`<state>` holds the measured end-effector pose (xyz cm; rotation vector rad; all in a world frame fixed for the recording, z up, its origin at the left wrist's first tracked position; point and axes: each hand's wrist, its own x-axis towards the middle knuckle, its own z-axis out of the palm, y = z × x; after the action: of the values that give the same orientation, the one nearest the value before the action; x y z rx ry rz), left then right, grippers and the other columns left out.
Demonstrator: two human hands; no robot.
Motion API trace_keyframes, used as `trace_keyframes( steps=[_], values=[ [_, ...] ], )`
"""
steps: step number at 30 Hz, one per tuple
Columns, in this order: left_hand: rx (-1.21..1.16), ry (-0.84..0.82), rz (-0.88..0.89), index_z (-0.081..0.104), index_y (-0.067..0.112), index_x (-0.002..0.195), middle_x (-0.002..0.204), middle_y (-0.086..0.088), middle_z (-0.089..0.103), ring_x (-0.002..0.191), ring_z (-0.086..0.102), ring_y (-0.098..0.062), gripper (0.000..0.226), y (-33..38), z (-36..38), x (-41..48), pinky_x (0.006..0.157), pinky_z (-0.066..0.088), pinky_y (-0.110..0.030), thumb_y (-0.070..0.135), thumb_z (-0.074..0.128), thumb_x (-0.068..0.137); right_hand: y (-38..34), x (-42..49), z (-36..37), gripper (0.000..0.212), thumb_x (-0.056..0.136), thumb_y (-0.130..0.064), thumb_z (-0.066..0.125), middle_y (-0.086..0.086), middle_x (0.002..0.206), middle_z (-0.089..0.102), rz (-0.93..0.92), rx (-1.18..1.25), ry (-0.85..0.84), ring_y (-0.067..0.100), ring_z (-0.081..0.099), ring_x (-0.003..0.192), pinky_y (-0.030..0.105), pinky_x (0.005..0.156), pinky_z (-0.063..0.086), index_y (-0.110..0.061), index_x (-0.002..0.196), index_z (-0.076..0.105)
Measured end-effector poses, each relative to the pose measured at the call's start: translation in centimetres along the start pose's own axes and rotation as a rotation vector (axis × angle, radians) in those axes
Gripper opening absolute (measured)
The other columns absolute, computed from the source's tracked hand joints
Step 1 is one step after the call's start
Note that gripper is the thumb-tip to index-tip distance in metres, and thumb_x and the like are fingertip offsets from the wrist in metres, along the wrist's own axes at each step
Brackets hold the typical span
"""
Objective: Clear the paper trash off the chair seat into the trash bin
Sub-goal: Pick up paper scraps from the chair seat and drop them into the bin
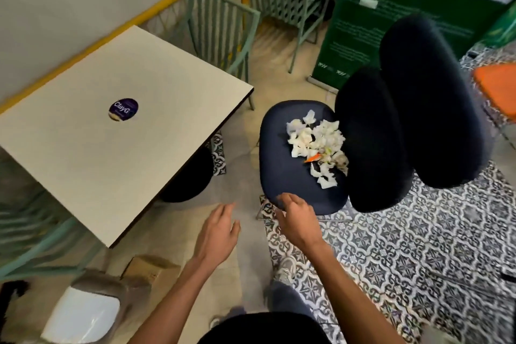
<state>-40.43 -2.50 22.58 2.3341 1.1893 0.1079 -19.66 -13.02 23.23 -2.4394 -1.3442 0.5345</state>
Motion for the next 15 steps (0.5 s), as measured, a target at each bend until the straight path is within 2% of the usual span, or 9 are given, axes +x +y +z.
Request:
trace_keyframes(
  steps=[5,9,15],
  values=[
    [0.008,-0.096,0.049,0.053,0.016,0.143,0.135,-0.007,0.061,0.123,0.057,-0.027,0.044,6.9,3.7,6.4,0.103,0.046,-0.036,0.024,0.057,0.1,7.7,3.5,-2.4,0.037,0.099,-0.031,0.06,0.0,0.136,0.066,0.118,0.021,-0.035,0.03,0.067,0.116,0.045,0.093,0.056,-0.024,0.135,0.064],
    [0.033,-0.213,0.096,0.051,0.021,0.145,0.137,-0.003,0.059,0.121,0.058,-0.024,0.043,10.5,6.3,10.7,0.1,0.049,-0.037,0.025,0.051,0.102,12.5,5.5,-2.9,0.036,0.101,-0.027,0.058,0.005,0.136,0.064,0.217,0.051,-0.081,0.034,0.067,0.112,0.048,0.087,0.058,-0.021,0.137,0.061],
    [0.103,-0.378,0.16,0.052,0.02,0.144,0.138,-0.003,0.06,0.123,0.059,-0.024,0.043,13.8,10.4,18.0,0.099,0.052,-0.041,0.025,0.055,0.102,17.4,8.4,-2.1,0.033,0.099,-0.021,0.061,0.007,0.134,0.063,0.336,0.039,-0.139,0.036,0.068,0.11,0.047,0.085,0.058,-0.018,0.132,0.06]
  ],
)
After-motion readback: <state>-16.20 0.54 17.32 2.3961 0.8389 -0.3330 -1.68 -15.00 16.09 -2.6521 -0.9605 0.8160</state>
